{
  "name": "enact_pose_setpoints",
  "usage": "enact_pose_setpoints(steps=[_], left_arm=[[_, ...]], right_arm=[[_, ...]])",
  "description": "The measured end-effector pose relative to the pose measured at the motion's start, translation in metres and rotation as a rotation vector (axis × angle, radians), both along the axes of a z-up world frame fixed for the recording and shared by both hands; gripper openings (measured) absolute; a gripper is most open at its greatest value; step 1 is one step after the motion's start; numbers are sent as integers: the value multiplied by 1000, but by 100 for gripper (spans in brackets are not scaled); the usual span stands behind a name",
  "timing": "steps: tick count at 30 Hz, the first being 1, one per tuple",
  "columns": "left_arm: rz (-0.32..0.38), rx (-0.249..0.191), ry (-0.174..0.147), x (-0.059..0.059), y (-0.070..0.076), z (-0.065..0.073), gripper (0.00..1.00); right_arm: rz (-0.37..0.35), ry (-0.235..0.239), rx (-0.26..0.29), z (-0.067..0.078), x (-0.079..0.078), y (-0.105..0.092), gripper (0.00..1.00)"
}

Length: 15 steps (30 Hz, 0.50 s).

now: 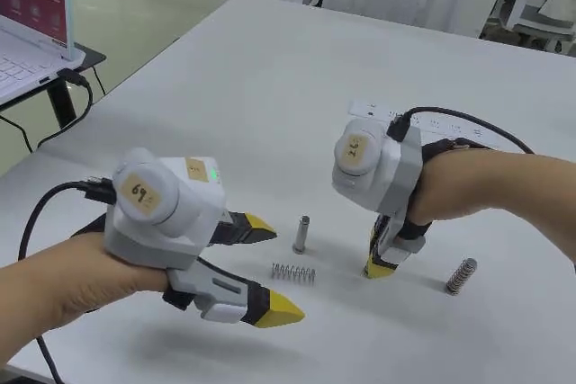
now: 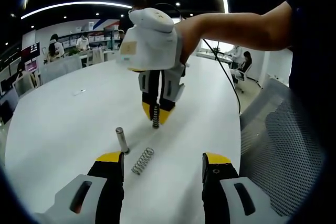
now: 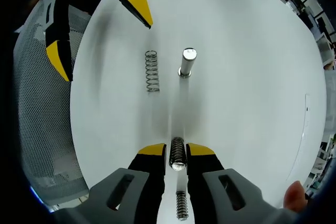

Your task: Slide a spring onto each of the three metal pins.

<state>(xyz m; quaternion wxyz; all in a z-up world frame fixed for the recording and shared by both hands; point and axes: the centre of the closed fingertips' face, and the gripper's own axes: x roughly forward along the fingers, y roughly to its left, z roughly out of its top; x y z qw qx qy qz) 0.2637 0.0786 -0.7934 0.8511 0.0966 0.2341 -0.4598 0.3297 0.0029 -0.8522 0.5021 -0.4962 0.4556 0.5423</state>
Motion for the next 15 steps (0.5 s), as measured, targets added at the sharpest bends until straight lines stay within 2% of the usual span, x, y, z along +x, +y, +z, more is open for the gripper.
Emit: enact_pose_setpoints(steps=[8, 15], left_arm=[[-5, 4, 1, -1, -1, 0, 55], [-5, 5, 1, 0, 0, -1, 55]], right_arm=[[9, -5, 35, 3, -2, 2, 20], [23, -20, 60, 11, -5, 8, 21]])
